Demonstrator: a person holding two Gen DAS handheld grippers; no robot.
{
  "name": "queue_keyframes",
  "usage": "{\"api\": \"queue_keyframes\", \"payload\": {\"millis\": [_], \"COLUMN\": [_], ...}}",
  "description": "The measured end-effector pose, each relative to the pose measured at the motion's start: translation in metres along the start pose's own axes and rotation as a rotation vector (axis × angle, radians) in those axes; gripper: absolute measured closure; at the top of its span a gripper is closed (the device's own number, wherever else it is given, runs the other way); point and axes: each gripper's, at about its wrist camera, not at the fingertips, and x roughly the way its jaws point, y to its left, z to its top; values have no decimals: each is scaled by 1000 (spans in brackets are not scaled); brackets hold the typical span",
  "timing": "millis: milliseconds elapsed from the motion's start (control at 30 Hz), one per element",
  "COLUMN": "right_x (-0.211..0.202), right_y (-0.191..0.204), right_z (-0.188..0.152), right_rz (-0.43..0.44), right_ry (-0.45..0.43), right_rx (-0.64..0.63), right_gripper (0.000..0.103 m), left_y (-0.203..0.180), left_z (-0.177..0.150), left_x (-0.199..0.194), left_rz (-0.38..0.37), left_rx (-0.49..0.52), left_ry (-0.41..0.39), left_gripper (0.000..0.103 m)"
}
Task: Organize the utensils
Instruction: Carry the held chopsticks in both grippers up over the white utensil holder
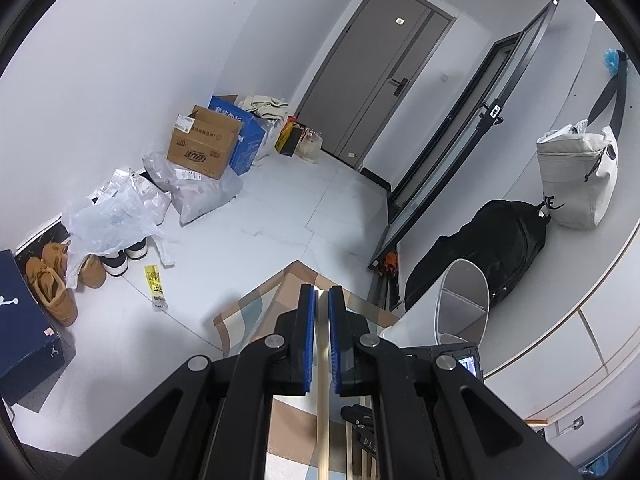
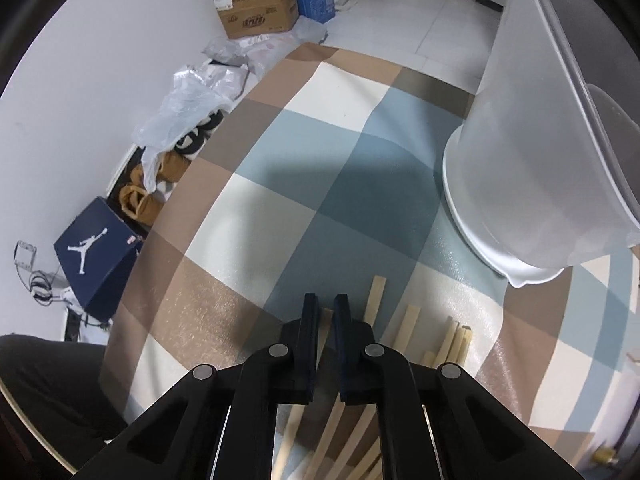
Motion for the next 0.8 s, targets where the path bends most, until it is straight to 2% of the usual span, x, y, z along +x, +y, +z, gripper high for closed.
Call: {"api": "queue_keyframes", "payload": {"millis": [267, 433, 700, 800], "right_x": [-45, -102, -196, -224], "right_y": [-34, -55, -85, -91], "right_z": [-12, -26, -35, -32], "right_rz": [96, 167, 164, 156], "right_ry": [-174, -365, -671, -745], "right_rx": [102, 143, 112, 83], "right_gripper": [97, 97, 98, 98], "left_y": [-4, -19, -67, -86], "left_z": [0, 2, 20, 34], "left_x": [0, -2, -10, -6], "left_rz": [-11, -25, -101, -134], "left_rx": [-7, 24, 120, 137], "left_ry": [-8, -36, -127, -147], "left_gripper": [100, 100, 100, 100]}}
